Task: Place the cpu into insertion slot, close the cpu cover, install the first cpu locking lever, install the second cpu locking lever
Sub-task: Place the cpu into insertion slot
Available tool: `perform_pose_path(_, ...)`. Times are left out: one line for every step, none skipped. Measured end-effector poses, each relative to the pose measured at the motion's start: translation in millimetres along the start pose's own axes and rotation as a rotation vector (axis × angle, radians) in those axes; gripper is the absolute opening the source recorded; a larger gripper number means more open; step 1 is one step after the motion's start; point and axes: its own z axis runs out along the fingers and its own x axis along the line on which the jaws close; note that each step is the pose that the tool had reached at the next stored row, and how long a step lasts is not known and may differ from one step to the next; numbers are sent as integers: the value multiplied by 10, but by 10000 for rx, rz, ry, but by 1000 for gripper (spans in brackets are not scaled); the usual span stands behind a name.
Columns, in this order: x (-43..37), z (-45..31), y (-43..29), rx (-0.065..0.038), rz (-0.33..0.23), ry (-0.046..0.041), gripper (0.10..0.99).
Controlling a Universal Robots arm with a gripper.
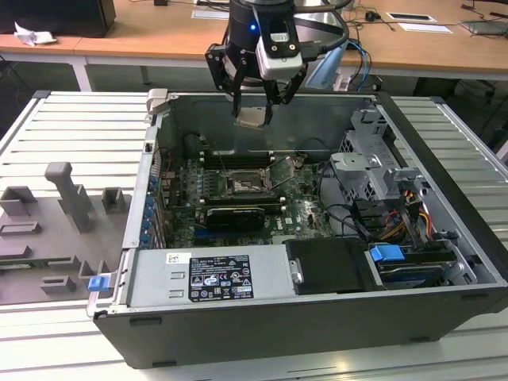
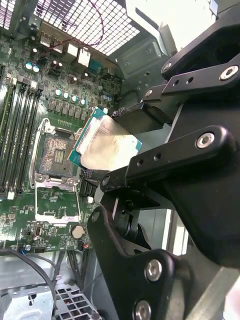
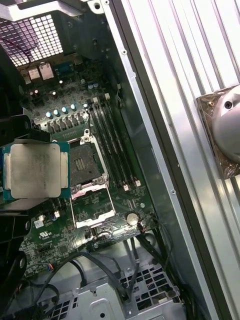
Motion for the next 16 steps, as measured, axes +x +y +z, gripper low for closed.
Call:
perform_pose_path(0, 4, 0, -1, 2, 0, 529)
perform_pose_path(0, 8, 0, 0, 2, 0, 529)
perform_pose_path(0, 11, -1, 0, 3, 0, 529)
perform_pose_path(0, 13, -1, 0, 3, 0, 529)
perform_pose_path(-1, 16, -1, -1, 3, 0, 529)
perform_pose_path(-1, 19, -2, -1, 3, -1, 529)
perform_pose_path(-1, 24, -2, -1, 4, -1, 529)
perform_pose_path(-1, 25, -2, 0, 8, 0, 529)
perform_pose_path(-1, 26, -2, 1, 15, -1, 529)
perform_pose_path(-1, 27, -2, 0, 40, -4, 529)
perform_pose_path(-1, 28, -2, -1, 61, -5, 529)
perform_pose_path(-1, 29, -2, -2, 87, -8, 529)
perform_pose_path(-1, 30, -3, -2, 113, -10, 529)
perform_pose_path(-1, 31, -3, -3, 137, -12, 529)
perform_pose_path(-1, 32, -3, -4, 172, -16, 529)
perform_pose_path(-1, 33, -3, -4, 204, -18, 529)
